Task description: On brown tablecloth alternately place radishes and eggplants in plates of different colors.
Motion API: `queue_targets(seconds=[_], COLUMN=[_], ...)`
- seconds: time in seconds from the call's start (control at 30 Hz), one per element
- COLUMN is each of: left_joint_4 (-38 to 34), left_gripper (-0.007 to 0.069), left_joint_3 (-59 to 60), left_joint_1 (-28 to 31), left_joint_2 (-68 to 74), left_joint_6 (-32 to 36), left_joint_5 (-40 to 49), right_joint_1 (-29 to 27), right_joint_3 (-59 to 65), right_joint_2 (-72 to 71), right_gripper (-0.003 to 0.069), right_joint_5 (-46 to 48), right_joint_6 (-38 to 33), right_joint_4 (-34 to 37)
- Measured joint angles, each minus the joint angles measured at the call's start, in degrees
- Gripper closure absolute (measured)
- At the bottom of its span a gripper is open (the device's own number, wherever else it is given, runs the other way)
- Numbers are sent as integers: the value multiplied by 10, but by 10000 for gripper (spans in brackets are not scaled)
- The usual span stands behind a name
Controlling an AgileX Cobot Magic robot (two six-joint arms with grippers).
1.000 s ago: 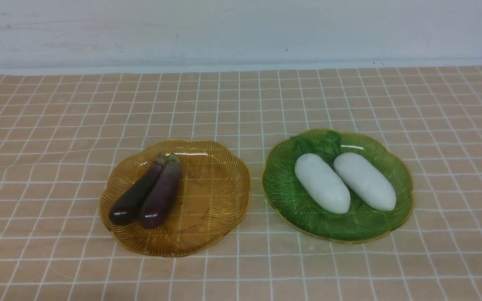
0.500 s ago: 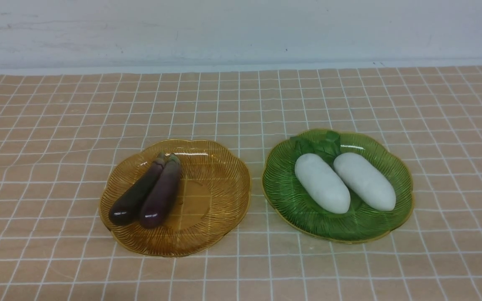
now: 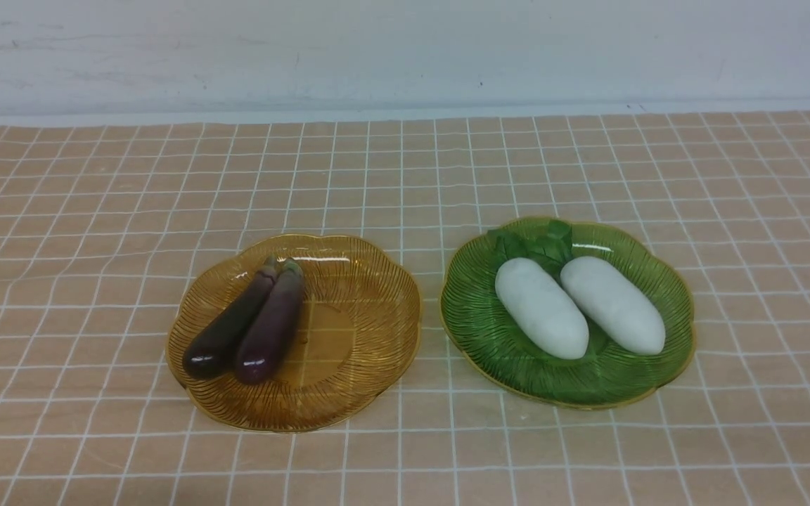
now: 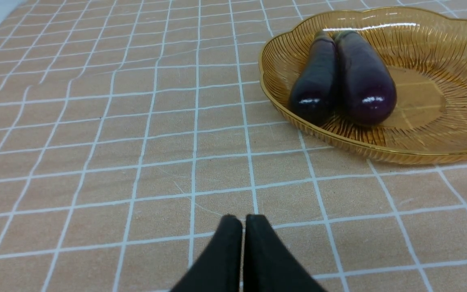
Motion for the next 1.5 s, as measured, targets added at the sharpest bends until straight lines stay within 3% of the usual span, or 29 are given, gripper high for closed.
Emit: queue_targets(seconds=[0.13,1.5], left_joint_4=[0,0], left_gripper=[627,627], left_joint_3=[0,0], left_joint_1=[0,0], left_joint_2=[0,0], left_joint_6=[0,0], left_joint_5=[-1,-1], right_joint_1=[-12,-12], right_joint_3=[79,79], right_joint_2=[0,0], right_gripper=[674,674], right_joint_5=[-19,-21], right_joint_6=[1,10], right_joint_4=[0,0])
